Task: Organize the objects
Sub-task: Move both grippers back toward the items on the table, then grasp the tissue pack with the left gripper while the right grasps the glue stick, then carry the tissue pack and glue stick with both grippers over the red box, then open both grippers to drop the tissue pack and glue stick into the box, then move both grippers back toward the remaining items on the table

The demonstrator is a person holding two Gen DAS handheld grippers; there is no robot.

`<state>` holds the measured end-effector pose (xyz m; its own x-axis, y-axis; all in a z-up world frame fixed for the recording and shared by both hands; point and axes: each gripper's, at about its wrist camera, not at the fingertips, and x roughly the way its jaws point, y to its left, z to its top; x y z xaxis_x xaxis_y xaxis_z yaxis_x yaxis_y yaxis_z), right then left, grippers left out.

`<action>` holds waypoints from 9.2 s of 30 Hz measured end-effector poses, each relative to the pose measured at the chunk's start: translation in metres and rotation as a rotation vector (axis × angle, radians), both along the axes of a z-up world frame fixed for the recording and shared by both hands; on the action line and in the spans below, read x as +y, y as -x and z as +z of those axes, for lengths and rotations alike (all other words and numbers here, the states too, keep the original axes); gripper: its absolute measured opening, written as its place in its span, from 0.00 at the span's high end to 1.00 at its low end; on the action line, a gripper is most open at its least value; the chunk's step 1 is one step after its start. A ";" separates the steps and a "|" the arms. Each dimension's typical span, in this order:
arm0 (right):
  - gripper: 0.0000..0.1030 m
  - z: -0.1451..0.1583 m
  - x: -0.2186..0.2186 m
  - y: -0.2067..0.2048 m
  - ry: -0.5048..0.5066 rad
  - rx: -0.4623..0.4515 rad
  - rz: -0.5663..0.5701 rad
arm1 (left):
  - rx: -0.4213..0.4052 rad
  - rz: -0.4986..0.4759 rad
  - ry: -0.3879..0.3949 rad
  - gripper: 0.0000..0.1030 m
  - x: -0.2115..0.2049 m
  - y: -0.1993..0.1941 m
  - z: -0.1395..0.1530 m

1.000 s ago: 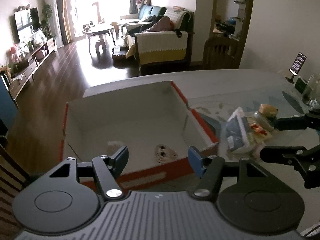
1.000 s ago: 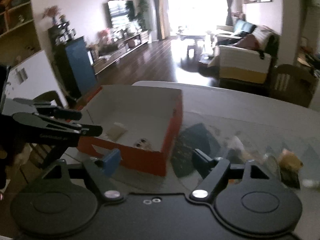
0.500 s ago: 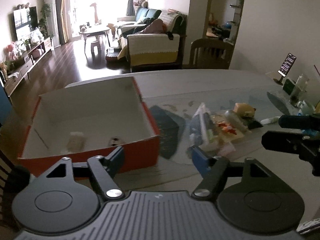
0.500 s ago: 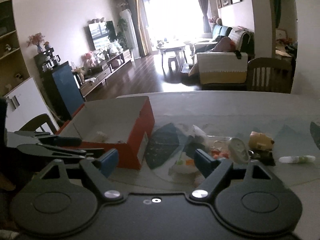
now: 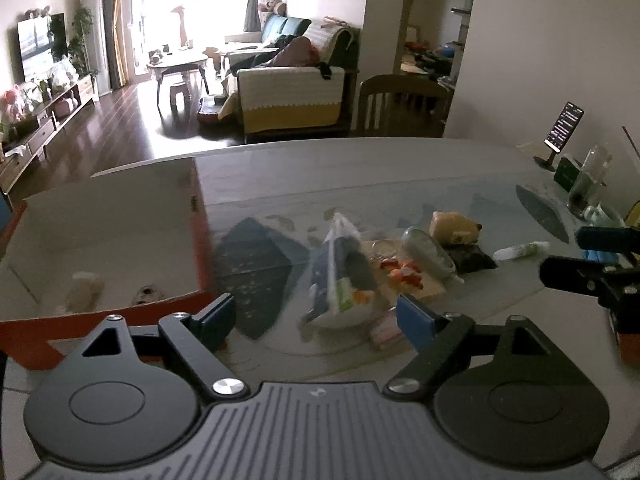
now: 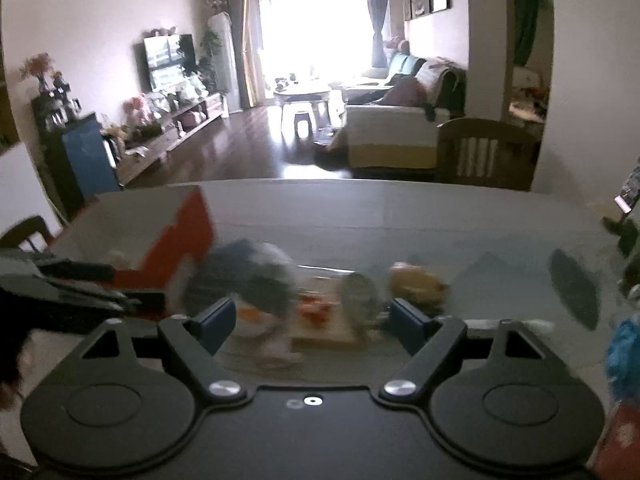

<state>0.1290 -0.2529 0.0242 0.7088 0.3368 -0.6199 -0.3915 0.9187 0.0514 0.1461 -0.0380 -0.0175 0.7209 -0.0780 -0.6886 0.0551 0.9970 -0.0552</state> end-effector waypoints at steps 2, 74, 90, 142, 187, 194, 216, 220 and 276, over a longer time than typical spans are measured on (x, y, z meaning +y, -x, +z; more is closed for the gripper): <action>0.19 -0.009 -0.019 -0.010 0.025 0.005 -0.008 | 0.008 0.007 0.000 0.08 -0.010 -0.009 -0.005; 0.84 -0.119 -0.104 -0.114 0.059 0.421 0.149 | 0.205 0.026 -0.046 0.67 -0.040 -0.101 -0.104; 0.84 -0.072 -0.072 -0.068 -0.163 0.439 0.119 | 0.153 0.048 0.107 0.67 -0.021 -0.039 -0.066; 0.84 0.002 0.315 -0.118 -0.072 0.351 0.307 | 0.133 0.093 -0.131 0.67 0.251 -0.057 0.001; 0.57 -0.078 0.351 -0.123 0.018 0.512 0.311 | 0.365 -0.006 -0.269 0.33 0.235 -0.093 -0.076; 0.49 -0.053 0.336 -0.112 -0.035 0.463 0.329 | 0.296 0.003 -0.237 0.33 0.236 -0.074 -0.054; 0.30 0.024 0.265 -0.051 -0.130 0.256 0.415 | 0.107 -0.016 -0.120 0.26 0.195 -0.022 0.027; 0.27 0.028 0.245 -0.042 -0.151 0.239 0.418 | 0.094 -0.010 -0.092 0.26 0.184 -0.009 0.033; 0.18 -0.063 -0.060 -0.096 0.065 0.151 0.115 | 0.124 -0.057 -0.031 0.00 -0.076 -0.030 -0.074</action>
<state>0.2245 -0.3126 -0.0383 0.5652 0.3659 -0.7394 -0.4860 0.8719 0.0600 0.1759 -0.1144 -0.0915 0.6251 -0.0942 -0.7748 0.1065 0.9937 -0.0348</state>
